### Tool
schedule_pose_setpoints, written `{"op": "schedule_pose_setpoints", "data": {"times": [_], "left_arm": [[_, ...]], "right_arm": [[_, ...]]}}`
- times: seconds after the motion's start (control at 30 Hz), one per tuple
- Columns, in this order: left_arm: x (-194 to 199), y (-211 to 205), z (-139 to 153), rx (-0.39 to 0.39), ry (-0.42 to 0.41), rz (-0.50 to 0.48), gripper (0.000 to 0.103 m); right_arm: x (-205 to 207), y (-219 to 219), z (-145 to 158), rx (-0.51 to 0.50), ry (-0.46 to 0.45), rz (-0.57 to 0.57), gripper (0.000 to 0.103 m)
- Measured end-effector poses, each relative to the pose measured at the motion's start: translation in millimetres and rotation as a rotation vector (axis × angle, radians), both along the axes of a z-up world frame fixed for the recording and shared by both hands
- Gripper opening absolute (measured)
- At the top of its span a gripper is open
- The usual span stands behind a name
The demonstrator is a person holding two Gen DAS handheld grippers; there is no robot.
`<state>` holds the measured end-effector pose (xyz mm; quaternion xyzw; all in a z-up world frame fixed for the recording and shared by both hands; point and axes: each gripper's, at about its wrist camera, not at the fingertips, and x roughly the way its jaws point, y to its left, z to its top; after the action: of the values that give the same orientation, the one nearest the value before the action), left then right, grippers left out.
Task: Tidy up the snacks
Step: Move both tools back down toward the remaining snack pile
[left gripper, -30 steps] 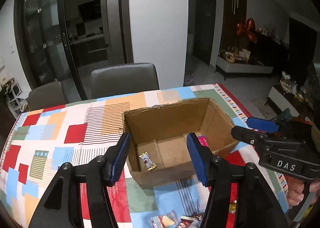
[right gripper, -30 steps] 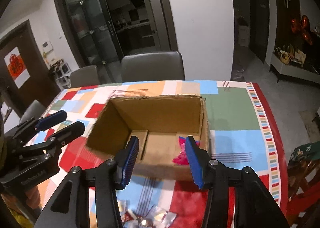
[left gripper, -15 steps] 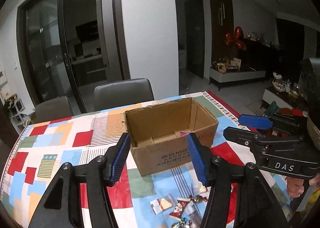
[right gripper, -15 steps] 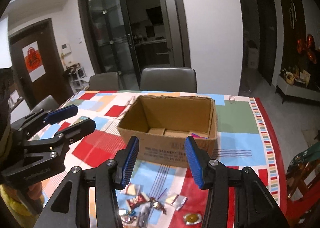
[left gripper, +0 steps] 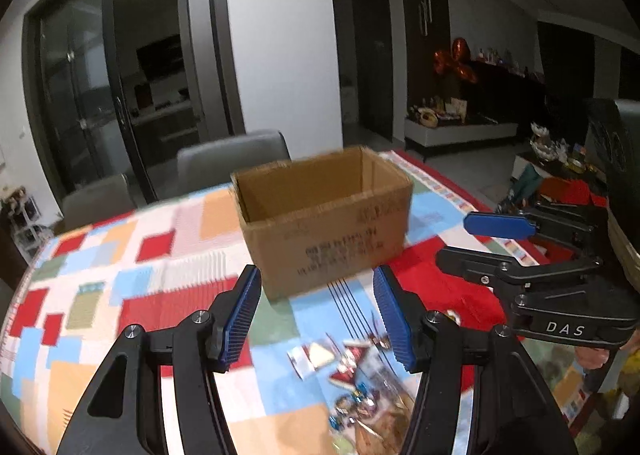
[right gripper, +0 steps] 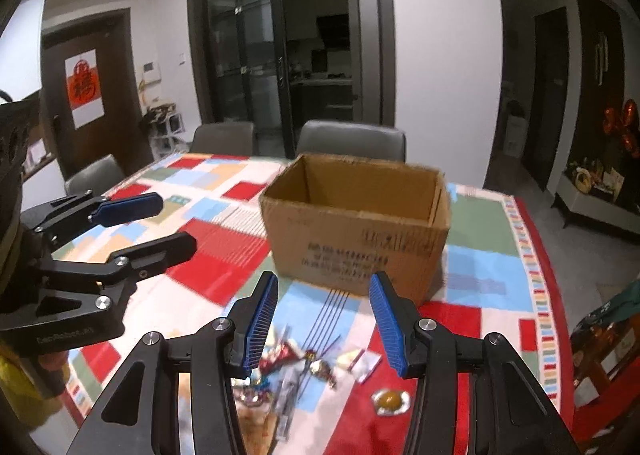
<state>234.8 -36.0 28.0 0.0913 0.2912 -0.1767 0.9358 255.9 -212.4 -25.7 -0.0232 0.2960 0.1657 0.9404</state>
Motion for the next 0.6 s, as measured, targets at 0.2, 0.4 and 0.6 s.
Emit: {"op": "schedule_pose_setpoints", "data": {"times": [0.2, 0.4, 0.6], "left_arm": [[-2, 0, -33, 0.006, 0.088, -0.006, 0.057], [1, -3, -60, 0.016, 0.144, -0.04, 0.057], [14, -5, -91, 0.028, 0.242, -0.079, 0.057]], "right_arm": [[2, 2, -29, -0.021, 0.085, 0.021, 0.049], [9, 4, -58, -0.023, 0.176, 0.043, 0.049], [19, 8, -84, -0.059, 0.248, 0.061, 0.049]]}}
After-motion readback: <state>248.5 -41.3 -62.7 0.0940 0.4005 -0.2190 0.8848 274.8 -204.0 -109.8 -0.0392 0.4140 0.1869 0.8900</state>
